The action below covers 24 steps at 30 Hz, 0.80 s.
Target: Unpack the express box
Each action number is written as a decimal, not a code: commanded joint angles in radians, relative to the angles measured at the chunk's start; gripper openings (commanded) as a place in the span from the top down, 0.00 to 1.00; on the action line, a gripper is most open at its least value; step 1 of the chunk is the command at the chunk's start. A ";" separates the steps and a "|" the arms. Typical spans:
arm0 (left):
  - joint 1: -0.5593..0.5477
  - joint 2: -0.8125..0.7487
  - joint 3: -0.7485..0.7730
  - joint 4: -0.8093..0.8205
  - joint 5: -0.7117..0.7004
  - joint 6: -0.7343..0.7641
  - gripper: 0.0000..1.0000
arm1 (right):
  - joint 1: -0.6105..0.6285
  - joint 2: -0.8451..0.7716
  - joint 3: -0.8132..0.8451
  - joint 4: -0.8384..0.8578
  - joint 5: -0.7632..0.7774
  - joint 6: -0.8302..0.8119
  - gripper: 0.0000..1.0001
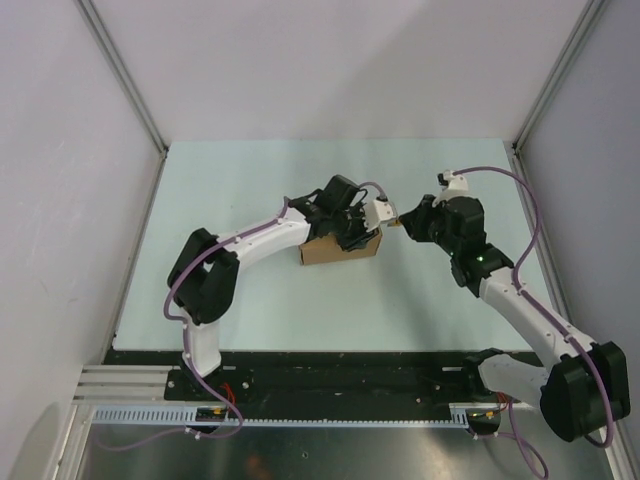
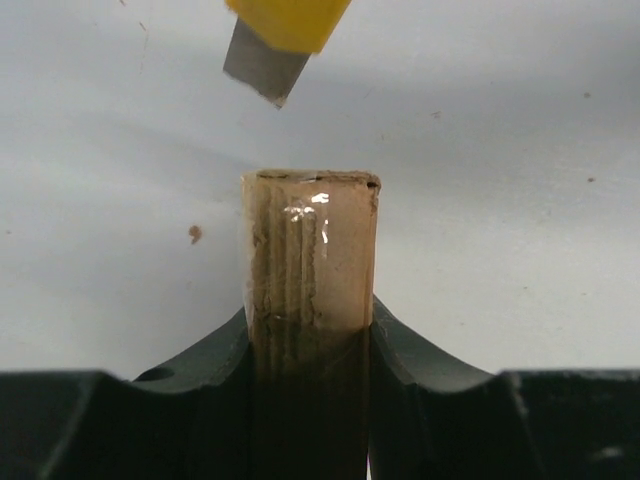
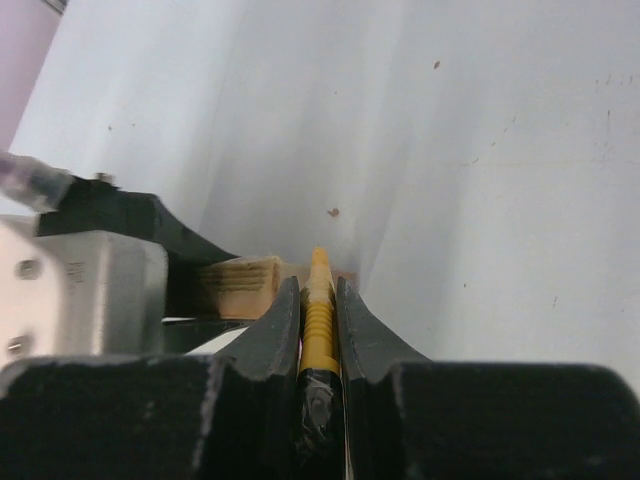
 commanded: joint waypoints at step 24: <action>-0.030 0.005 -0.166 0.114 -0.061 0.148 0.72 | -0.024 -0.123 -0.138 0.217 -0.032 0.084 1.00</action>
